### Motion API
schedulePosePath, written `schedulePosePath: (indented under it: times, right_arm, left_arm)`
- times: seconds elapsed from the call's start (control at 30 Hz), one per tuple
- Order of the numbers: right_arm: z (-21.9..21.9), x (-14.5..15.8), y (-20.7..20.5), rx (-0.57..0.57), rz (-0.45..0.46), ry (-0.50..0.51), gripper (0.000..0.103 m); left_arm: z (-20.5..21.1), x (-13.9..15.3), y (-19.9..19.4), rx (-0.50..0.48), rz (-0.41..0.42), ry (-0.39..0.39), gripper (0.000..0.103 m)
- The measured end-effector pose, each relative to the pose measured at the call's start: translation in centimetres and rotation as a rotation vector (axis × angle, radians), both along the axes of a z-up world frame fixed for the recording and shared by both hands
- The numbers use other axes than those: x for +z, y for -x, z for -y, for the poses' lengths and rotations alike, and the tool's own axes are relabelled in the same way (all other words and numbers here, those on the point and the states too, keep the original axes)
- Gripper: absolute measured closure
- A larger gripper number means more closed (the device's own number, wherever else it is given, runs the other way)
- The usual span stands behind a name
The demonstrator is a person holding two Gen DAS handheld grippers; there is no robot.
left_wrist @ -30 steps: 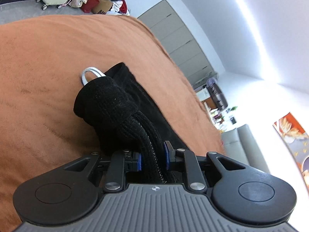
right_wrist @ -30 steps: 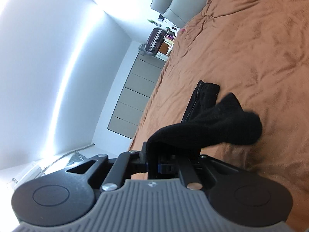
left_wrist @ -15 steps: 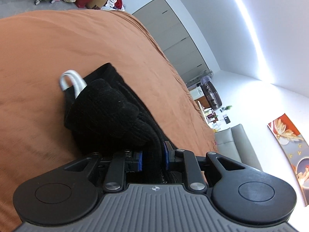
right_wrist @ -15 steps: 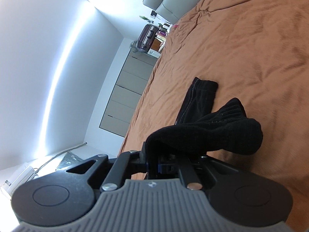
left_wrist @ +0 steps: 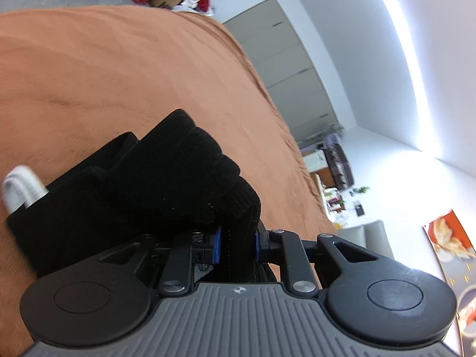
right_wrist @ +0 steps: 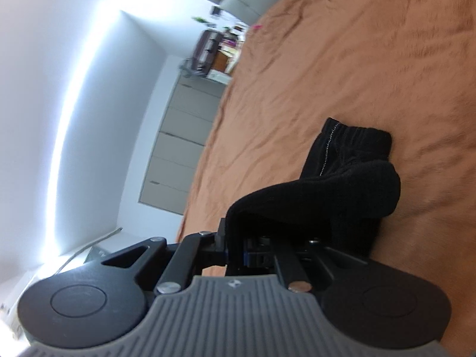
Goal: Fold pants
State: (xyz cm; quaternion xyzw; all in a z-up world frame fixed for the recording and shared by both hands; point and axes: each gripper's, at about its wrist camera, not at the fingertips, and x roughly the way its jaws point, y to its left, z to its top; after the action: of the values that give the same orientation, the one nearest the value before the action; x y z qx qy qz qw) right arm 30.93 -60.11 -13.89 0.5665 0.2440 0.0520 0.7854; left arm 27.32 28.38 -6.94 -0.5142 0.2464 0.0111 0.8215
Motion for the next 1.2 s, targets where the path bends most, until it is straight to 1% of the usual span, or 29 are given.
schedulePosePath:
  times: [0.1, 0.17, 0.2, 0.23, 0.33, 0.37, 0.4, 0.43, 0.47, 0.5, 0.53, 0.57, 0.6, 0.63, 0.7, 0.73, 0.77, 0.8, 0.87, 0.93, 0.97, 1.0, 1.07, 1.1, 1.13, 1.2]
  right_arm:
    - [-0.6, -1.1, -3.4, -0.017, -0.041, -0.021, 0.099]
    - [-1.4, -1.5, -5.9, -0.009, -0.062, -0.009, 0.099]
    - [-2.1, -1.6, -7.2, -0.002, -0.072, 0.008, 0.099]
    - [-2.7, -1.5, -8.4, 0.002, -0.072, 0.022, 0.099]
    - [-4.2, -1.7, -11.1, 0.001, -0.044, 0.062, 0.097]
    - [-4.4, -2.0, -11.5, -0.013, -0.035, 0.058, 0.096]
    - [-4.7, -2.4, -11.8, -0.033, -0.032, 0.047, 0.093]
    - [-5.0, -2.8, -12.1, -0.053, -0.056, 0.057, 0.092]
    - [-5.2, -3.1, -12.5, -0.064, -0.127, 0.100, 0.085]
    - [-5.6, -3.2, -13.2, -0.053, -0.254, 0.172, 0.068]
    - [-6.0, -3.4, -13.7, -0.038, -0.370, 0.244, 0.068]
    - [-6.1, -3.4, -13.9, -0.034, -0.411, 0.277, 0.070]
    - [-6.0, -3.2, -13.6, -0.037, -0.380, 0.280, 0.070]
    - [-5.7, -2.5, -12.8, -0.061, -0.322, 0.285, 0.070]
    - [-5.0, -1.0, -11.2, -0.106, -0.203, 0.323, 0.068]
    - [-4.8, -0.3, -10.3, -0.122, -0.158, 0.350, 0.067]
    - [-4.8, 0.4, -9.6, -0.120, -0.130, 0.385, 0.066]
    - [-5.2, 1.0, -9.1, -0.087, -0.119, 0.421, 0.066]
    - [-6.9, 1.7, -8.3, 0.022, -0.103, 0.482, 0.066]
    - [-9.6, 2.0, -7.5, 0.176, -0.069, 0.540, 0.066]
    - [-11.2, 2.1, -7.0, 0.252, -0.051, 0.573, 0.065]
    - [-12.9, 2.1, -6.7, 0.334, -0.035, 0.618, 0.065]
    - [-17.6, 1.9, -6.1, 0.503, 0.005, 0.747, 0.064]
    - [-20.0, 1.5, -6.0, 0.587, 0.005, 0.810, 0.064]
    - [-22.7, 0.8, -6.1, 0.676, -0.019, 0.870, 0.064]
    - [-26.8, -0.9, -6.8, 0.801, -0.083, 0.921, 0.065]
  left_arm:
    - [-0.4, -1.8, -3.5, 0.004, -0.056, 0.022, 0.084]
    - [-0.4, -3.0, -5.6, 0.016, -0.092, 0.018, 0.084]
    - [-0.4, -3.7, -6.4, 0.027, -0.101, 0.035, 0.084]
    - [-0.6, -4.7, -7.0, 0.053, -0.101, 0.080, 0.083]
    - [-1.2, -8.7, -7.1, 0.198, -0.078, 0.310, 0.082]
    - [-1.3, -10.0, -6.9, 0.247, -0.074, 0.375, 0.081]
    - [-1.2, -11.4, -6.6, 0.295, -0.067, 0.452, 0.077]
    - [-1.1, -12.3, -6.7, 0.318, -0.072, 0.500, 0.070]
    - [-1.0, -12.4, -6.9, 0.322, -0.093, 0.508, 0.066]
    - [-0.9, -12.1, -7.4, 0.308, -0.131, 0.490, 0.066]
    - [-1.1, -11.6, -7.9, 0.290, -0.156, 0.475, 0.066]
    - [-1.1, -10.9, -8.3, 0.270, -0.168, 0.461, 0.065]
    - [-1.4, -10.1, -8.5, 0.261, -0.165, 0.450, 0.060]
    - [-1.6, -9.4, -8.4, 0.253, -0.133, 0.450, 0.058]
    - [-2.0, -8.7, -8.1, 0.231, -0.092, 0.483, 0.058]
    - [-2.0, -8.6, -7.6, 0.222, -0.077, 0.494, 0.054]
    - [-2.1, -8.0, -7.2, 0.213, -0.063, 0.480, 0.052]
    - [-2.0, -7.5, -6.8, 0.201, -0.055, 0.448, 0.049]
    - [-2.1, -6.5, -6.4, 0.170, -0.038, 0.375, 0.049]
    - [-1.6, -5.7, -5.4, 0.150, -0.032, 0.299, 0.045]
    - [-1.3, -5.3, -4.9, 0.127, -0.035, 0.253, 0.045]
    - [-0.7, -4.9, -4.2, 0.100, -0.026, 0.207, 0.045]
    - [0.3, -4.0, -2.8, 0.033, -0.018, 0.125, 0.043]
    - [1.2, -3.7, -2.1, 0.000, -0.014, 0.085, 0.043]
    - [2.3, -3.3, -1.2, -0.034, -0.008, 0.039, 0.042]
    - [4.2, -2.8, 0.4, -0.080, -0.001, -0.039, 0.039]
